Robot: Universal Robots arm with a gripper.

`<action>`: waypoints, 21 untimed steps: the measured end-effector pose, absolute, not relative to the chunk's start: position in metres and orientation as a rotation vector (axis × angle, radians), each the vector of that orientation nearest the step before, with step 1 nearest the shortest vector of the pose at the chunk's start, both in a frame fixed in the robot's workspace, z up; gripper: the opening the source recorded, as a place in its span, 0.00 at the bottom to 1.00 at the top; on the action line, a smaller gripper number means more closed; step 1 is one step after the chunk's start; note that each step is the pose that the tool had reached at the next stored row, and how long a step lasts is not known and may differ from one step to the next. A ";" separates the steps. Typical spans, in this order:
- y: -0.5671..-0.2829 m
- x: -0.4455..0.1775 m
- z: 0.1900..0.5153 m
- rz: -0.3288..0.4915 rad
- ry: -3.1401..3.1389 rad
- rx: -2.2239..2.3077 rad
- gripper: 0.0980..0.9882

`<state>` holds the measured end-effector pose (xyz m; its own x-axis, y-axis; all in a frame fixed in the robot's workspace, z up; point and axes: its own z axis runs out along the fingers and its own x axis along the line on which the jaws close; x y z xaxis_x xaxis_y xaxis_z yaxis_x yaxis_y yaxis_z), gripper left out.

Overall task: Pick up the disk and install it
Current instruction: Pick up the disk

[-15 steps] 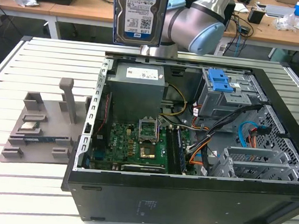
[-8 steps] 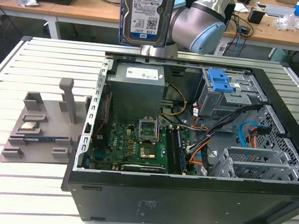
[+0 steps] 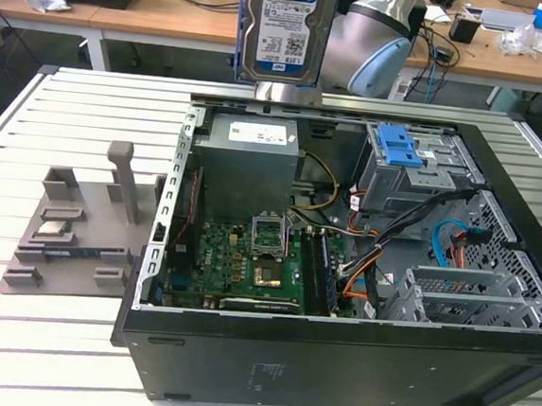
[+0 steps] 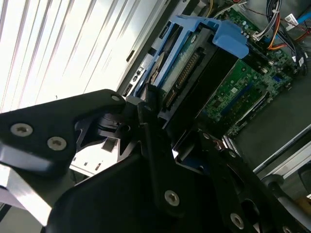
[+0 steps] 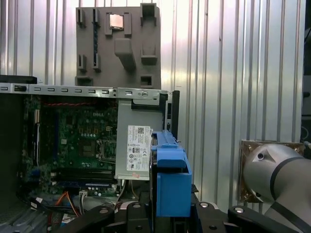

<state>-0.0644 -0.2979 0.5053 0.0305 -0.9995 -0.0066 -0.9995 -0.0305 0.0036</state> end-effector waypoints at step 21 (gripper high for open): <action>-0.298 -0.008 0.505 0.011 2.186 -2.254 0.30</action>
